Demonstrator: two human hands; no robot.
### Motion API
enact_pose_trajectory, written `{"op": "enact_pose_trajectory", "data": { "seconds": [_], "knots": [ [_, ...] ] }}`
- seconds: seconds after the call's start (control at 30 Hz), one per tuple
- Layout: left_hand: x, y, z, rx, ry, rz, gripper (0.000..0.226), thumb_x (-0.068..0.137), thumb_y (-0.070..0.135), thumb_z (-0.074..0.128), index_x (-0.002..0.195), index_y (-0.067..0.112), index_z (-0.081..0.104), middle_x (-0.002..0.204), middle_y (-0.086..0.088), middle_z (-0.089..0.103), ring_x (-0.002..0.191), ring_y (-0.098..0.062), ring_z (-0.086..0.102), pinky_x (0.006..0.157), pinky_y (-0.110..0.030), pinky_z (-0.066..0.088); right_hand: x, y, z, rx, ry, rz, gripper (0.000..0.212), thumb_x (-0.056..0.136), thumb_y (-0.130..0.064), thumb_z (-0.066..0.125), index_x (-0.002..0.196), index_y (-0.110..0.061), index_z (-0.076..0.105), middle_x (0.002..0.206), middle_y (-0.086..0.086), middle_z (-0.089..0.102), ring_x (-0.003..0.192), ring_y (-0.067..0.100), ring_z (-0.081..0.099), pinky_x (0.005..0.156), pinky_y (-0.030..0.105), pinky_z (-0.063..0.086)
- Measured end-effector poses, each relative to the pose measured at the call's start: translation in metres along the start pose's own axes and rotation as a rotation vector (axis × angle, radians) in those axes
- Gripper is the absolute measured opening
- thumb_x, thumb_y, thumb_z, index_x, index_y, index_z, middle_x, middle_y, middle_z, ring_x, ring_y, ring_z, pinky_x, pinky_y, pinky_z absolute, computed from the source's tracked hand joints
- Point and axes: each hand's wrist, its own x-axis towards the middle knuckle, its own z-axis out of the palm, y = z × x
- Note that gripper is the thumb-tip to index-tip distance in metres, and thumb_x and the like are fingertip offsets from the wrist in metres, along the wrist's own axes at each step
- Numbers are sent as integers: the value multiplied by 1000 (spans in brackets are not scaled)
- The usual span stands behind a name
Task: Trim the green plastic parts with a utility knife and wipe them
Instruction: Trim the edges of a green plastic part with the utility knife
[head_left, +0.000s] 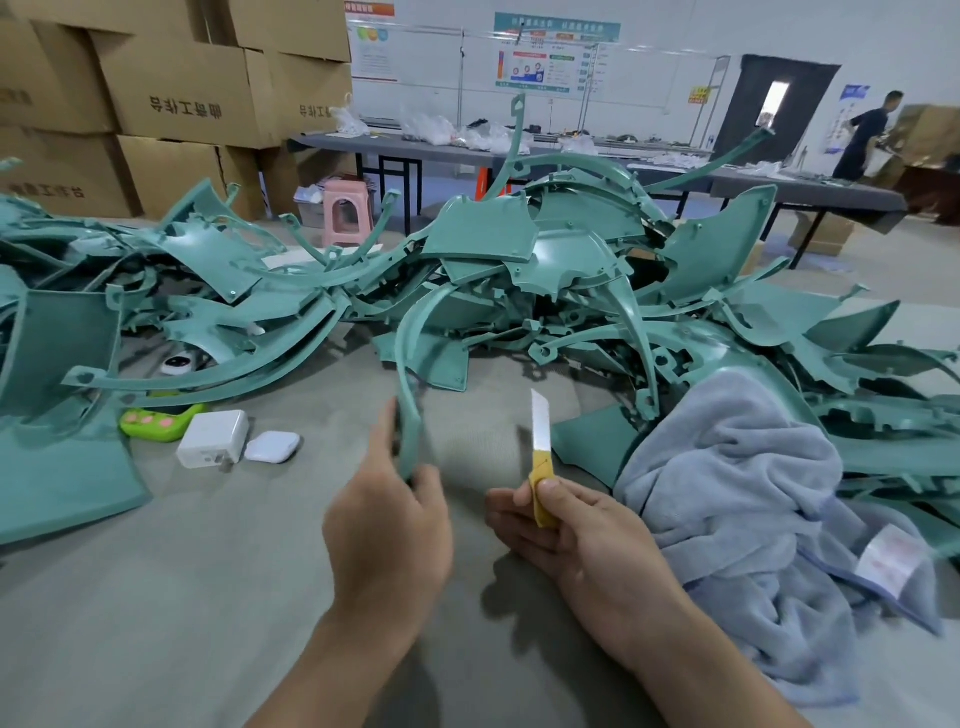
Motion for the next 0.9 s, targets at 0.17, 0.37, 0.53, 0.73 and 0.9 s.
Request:
{"op": "enact_pose_trajectory", "data": {
  "seconds": [0.17, 0.37, 0.53, 0.73, 0.9],
  "knots": [
    [27, -19, -26, -125, 290, -12, 35, 99, 31, 46, 99, 3, 67, 58, 9, 42, 61, -30, 42, 62, -35, 28, -2, -7, -3, 54, 63, -7, 44, 106, -11, 45, 72, -4, 73, 101, 26, 75, 87, 30, 75, 86, 38, 58],
    [58, -49, -52, -229, 530, -207, 26, 94, 46, 47, 91, 25, 61, 83, -7, 68, 80, -39, 60, 73, -48, 47, -1, -7, -3, 40, 65, -14, 43, 106, -11, 45, 74, -4, 73, 98, 26, 74, 87, 30, 75, 83, 37, 60],
    [51, -56, -55, -479, 399, -76, 10, 85, 44, 62, 79, 49, 68, 70, 32, 64, 66, 2, 55, 65, -23, 50, 3, -7, -10, 36, 219, -216, 41, 105, -13, 48, 73, -10, 73, 82, 18, 72, 75, 24, 71, 67, 30, 58],
    [19, -40, -9, -293, -344, 130, 51, 87, 3, 72, 87, 55, 75, 81, 24, 74, 73, 5, 67, 73, -21, 56, 0, -14, -23, -289, 332, -536, 40, 105, -13, 51, 73, -18, 74, 58, 5, 60, 54, 13, 52, 51, 20, 42],
    [19, -42, 1, -297, -366, 227, 80, 74, -25, 60, 103, 48, 77, 109, 43, 65, 113, 14, 61, 109, -13, 39, -14, -9, -9, -519, 54, -625, 28, 94, -25, 56, 70, -14, 66, 50, 1, 41, 48, 13, 34, 45, 22, 26]
  ]
}}
